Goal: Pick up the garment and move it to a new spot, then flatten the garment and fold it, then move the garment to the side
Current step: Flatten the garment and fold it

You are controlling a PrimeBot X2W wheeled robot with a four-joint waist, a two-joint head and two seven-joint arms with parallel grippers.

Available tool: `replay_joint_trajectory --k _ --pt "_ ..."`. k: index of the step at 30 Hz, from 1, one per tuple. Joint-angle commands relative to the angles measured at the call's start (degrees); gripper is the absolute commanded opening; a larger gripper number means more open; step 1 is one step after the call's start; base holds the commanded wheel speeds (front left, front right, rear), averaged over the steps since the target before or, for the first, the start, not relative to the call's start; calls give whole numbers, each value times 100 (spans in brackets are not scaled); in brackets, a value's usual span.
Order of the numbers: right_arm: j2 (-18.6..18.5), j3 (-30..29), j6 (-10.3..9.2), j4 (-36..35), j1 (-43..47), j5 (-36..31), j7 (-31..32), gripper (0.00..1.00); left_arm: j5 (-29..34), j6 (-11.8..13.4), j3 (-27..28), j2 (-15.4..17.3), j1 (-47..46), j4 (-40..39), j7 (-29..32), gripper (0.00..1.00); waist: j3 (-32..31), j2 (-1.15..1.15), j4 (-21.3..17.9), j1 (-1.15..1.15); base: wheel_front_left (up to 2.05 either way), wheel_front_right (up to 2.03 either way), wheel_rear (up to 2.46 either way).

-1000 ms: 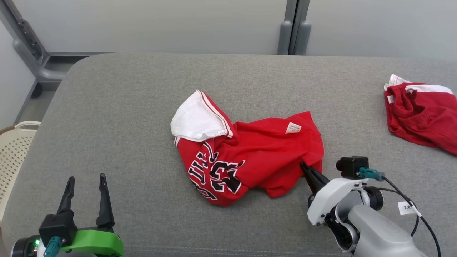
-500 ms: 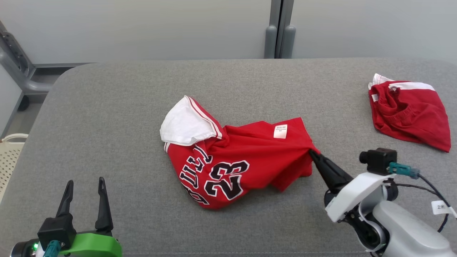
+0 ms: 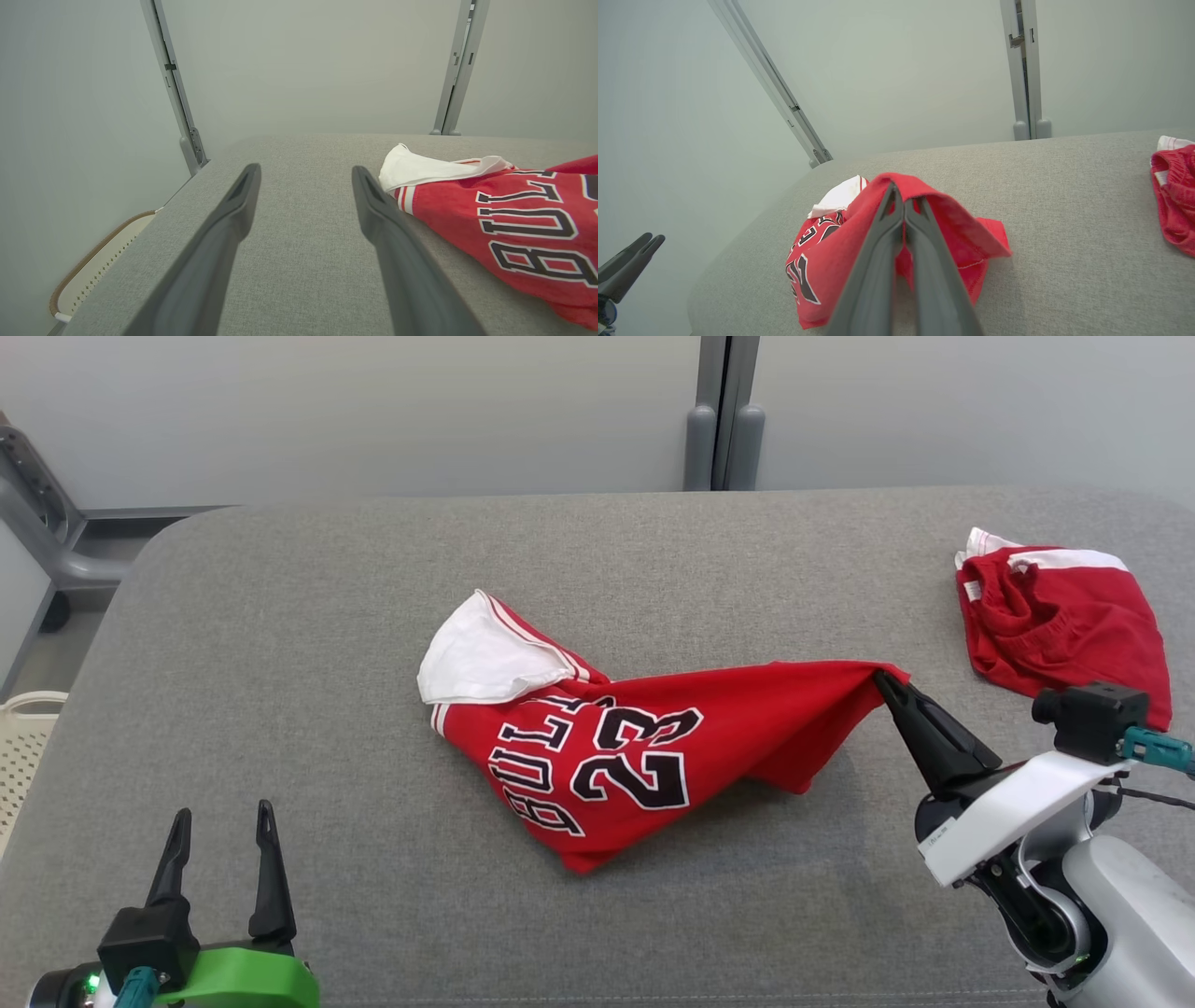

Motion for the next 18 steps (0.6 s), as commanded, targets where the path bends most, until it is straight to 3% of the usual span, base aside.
replay_joint_trajectory --k 1,9,18 --pt "34 -97 0 -77 87 -82 71 0 43 -35 11 -2 81 -6 -11 100 15 0 19 0 0 0 0" --pt "284 -462 0 -249 -253 -378 477 0 53 -39 24 -40 -3 -18 -11 100 101 0 58 0 0 0 0" --pt "516 -283 0 773 -1511 -435 622 0 106 -97 -59 -76 -242 19 -11 100 289 0 151 0 0 0 0"
